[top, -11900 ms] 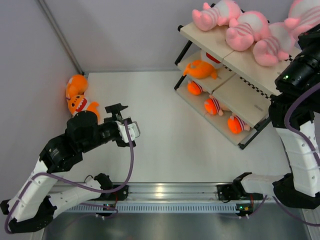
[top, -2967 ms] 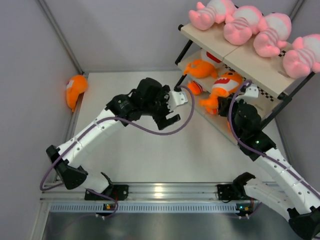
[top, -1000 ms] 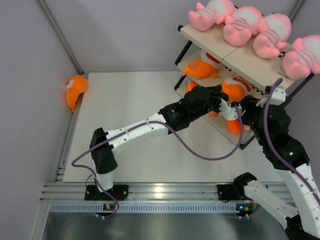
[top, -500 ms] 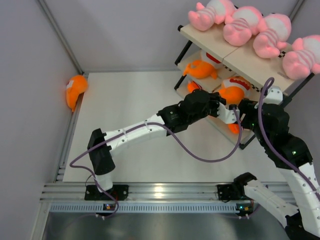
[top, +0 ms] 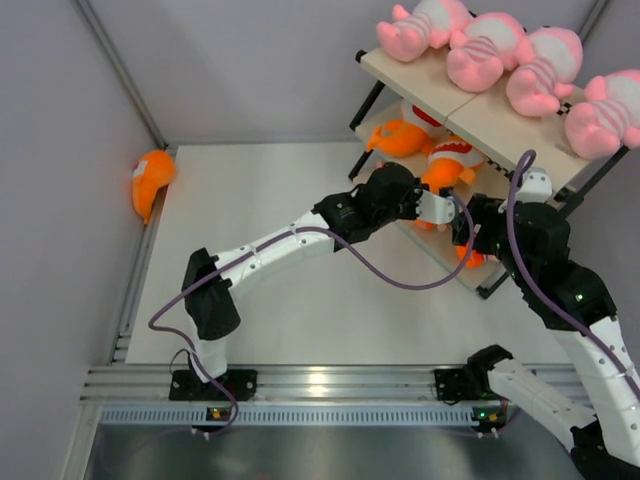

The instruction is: Place and organize the stuffed toys onto the shelf

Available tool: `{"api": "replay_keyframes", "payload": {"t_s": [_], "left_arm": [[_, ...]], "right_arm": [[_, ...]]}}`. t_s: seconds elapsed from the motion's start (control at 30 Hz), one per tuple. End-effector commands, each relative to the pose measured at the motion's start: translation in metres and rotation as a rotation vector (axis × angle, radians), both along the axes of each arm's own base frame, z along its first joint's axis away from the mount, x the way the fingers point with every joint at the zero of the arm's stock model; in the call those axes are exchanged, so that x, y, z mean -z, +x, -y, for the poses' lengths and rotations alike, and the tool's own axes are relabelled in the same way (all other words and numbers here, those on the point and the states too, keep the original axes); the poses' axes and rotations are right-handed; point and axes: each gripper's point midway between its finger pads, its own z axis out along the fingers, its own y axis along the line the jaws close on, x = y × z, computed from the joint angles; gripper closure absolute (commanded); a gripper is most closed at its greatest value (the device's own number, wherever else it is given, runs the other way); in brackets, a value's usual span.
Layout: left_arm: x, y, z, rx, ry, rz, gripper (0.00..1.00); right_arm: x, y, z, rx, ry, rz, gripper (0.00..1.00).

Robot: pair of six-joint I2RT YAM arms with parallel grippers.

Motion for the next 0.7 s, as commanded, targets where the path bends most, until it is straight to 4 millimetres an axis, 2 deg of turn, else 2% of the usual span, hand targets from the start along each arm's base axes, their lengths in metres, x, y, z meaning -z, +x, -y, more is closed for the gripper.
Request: {"api": "replay_keyframes", "payload": {"t_s": [0.0,0.03,0.13,0.17,0.23,0.27,0.33,0.37,0.43,0.6,0.63,0.67], "left_arm": [[-0.024,-0.001,0.012,0.003,-0.074,0.008,1.0],[-0.029,0.001,0.014,0.003,-0.084,0.014,1.0],[-0.023,0.005,0.019,-0.004,-0.072,0.02,1.0],[-0.017,0.007,0.021,-0.01,-0.056,0.02,1.0],[-0.01,0.011,0.021,-0.03,-0.026,0.038,1.0],[0.0,0.014,0.024,-0.031,0.007,0.044,1.0],[-0.003,0.02,0.025,-0.056,0.007,0.063,1.0],[0.004,0.023,0.029,-0.064,0.018,0.063,1.0],[-0.007,0.027,0.032,-0.077,-0.002,0.081,1.0],[-0.015,0.034,0.04,-0.061,-0.01,0.122,1.0],[-0.015,0.033,0.042,-0.056,-0.012,0.121,0.97],[-0.017,0.03,0.043,-0.041,-0.019,0.117,0.81]], "right_arm": [[-0.015,-0.009,0.007,0.021,0.028,0.058,0.28],[-0.016,-0.013,0.009,0.018,0.025,0.061,0.28],[-0.034,-0.03,0.014,-0.012,0.027,0.107,0.28],[-0.045,-0.035,0.016,-0.019,0.035,0.133,0.28],[-0.055,-0.045,0.017,-0.04,0.042,0.159,0.28],[-0.064,-0.049,0.017,-0.056,0.041,0.182,0.28],[-0.07,-0.054,0.018,-0.068,0.045,0.196,0.28],[-0.074,-0.056,0.018,-0.069,0.048,0.206,0.29],[-0.072,-0.058,0.024,-0.047,0.031,0.186,0.28],[-0.074,-0.059,0.029,-0.03,0.01,0.185,0.28],[-0.075,-0.059,0.03,-0.027,0.011,0.188,0.28],[-0.077,-0.061,0.031,-0.026,0.016,0.196,0.28]]}}
